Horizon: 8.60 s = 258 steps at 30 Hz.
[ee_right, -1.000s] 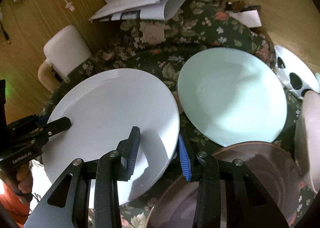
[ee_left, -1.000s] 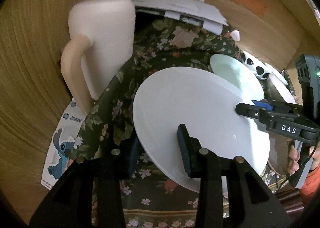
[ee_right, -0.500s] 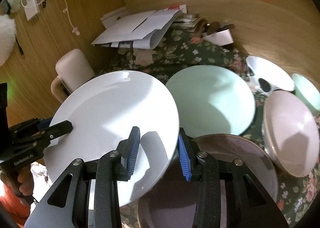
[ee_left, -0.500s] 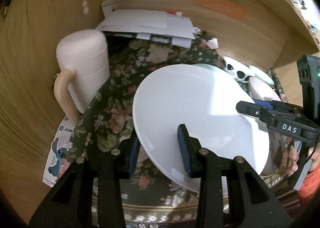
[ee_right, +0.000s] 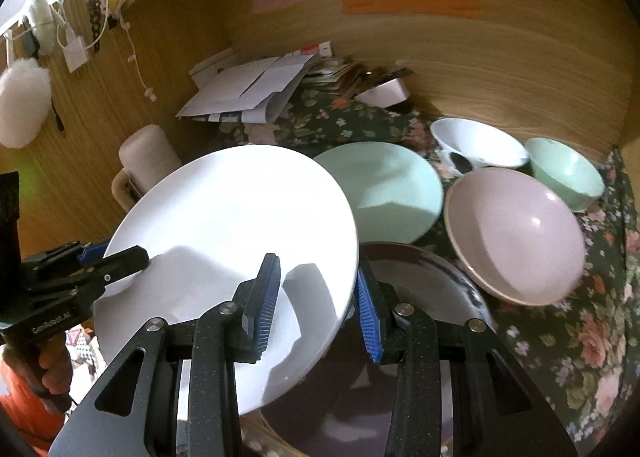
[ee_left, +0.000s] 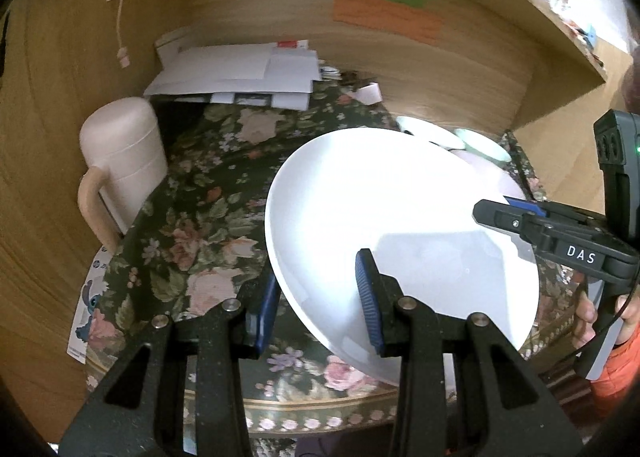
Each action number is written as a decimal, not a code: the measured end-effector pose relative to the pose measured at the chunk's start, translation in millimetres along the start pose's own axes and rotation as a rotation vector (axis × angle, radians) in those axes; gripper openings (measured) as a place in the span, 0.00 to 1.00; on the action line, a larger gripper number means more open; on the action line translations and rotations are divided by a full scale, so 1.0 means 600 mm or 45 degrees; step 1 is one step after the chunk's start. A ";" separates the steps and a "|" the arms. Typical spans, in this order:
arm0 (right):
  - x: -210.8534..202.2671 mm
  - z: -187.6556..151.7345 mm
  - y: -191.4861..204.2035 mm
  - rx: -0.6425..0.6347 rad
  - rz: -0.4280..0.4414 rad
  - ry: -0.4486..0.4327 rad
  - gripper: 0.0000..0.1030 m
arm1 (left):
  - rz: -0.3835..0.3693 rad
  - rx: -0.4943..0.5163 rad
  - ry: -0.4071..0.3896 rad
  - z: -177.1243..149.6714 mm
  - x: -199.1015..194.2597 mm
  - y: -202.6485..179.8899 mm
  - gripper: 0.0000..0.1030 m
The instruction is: Organize plates and bowls
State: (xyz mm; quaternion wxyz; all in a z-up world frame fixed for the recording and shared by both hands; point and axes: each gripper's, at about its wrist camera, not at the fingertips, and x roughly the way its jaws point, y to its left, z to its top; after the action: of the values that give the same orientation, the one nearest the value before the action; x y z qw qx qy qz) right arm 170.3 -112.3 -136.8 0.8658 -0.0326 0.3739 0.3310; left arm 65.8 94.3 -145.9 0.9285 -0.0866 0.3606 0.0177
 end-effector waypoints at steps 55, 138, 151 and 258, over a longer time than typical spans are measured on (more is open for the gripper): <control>0.008 -0.108 -0.148 0.272 -0.084 0.139 0.33 | -0.118 0.066 0.255 -0.039 0.157 -0.112 0.36; 0.255 0.165 -0.177 -0.065 -0.124 0.351 0.34 | 0.169 0.014 0.214 0.148 0.315 0.034 0.85; 0.301 0.175 -0.167 -0.139 -0.211 0.474 0.30 | 0.079 0.016 0.260 0.140 0.349 0.019 0.68; -0.069 -0.044 -0.086 0.033 -0.066 0.037 0.28 | -0.084 0.124 0.050 0.023 0.031 -0.147 0.48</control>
State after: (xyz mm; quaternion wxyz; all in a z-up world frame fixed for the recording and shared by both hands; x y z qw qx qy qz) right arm 163.9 -183.1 -137.6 0.8688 -0.0360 0.3898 0.3031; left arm 97.2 9.1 -135.4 0.9245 -0.0536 0.3760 -0.0323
